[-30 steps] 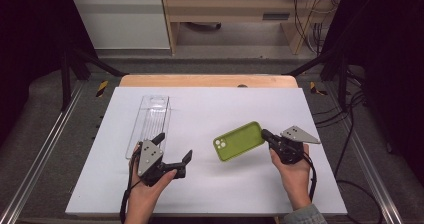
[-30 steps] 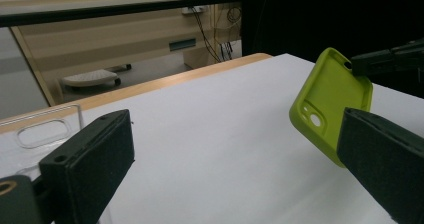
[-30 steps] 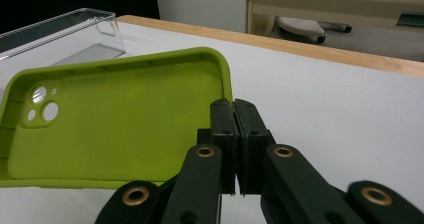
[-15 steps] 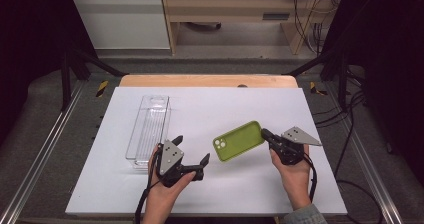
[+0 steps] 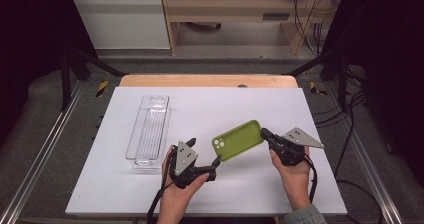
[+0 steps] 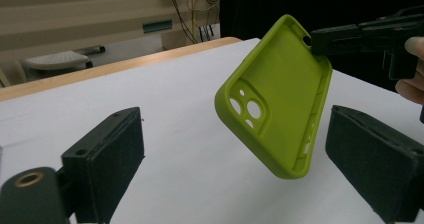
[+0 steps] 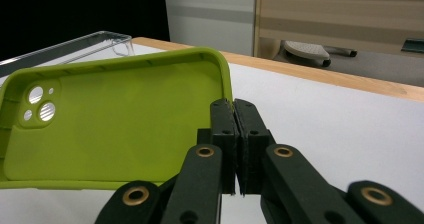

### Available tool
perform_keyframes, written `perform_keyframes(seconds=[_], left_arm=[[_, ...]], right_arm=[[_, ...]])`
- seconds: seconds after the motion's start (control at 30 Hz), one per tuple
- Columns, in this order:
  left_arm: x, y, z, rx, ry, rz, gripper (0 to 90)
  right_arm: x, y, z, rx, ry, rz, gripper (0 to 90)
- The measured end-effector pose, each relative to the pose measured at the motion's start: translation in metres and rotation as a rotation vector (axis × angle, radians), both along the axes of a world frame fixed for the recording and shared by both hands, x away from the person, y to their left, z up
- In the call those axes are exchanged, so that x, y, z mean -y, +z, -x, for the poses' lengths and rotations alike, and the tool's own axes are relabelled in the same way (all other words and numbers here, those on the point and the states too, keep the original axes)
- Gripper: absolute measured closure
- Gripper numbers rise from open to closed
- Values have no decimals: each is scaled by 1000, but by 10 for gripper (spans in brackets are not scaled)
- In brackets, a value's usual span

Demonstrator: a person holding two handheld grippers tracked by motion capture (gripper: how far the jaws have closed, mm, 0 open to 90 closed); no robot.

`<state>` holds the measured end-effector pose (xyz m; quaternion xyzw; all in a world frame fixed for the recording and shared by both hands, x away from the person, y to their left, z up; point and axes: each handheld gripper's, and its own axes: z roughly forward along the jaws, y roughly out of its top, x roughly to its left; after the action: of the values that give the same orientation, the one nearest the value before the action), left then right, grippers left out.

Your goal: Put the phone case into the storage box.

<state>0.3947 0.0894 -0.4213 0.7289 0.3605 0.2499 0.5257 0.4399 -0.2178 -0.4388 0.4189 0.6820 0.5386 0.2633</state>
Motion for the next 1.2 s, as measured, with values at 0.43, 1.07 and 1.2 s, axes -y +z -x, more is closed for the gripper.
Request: perform_keyframes(seconds=[0.43, 1.07, 1.2], left_arm=[[14, -9, -1, -81, -4, 17, 289], [15, -13, -3, -130, -17, 70, 489], [16, -13, -3, -131, -22, 76, 524]], right_arm=[[0, 1, 1, 14, 5, -16, 884], [0, 2, 2, 22, 10, -25, 884], [0, 2, 2, 22, 11, -25, 884]])
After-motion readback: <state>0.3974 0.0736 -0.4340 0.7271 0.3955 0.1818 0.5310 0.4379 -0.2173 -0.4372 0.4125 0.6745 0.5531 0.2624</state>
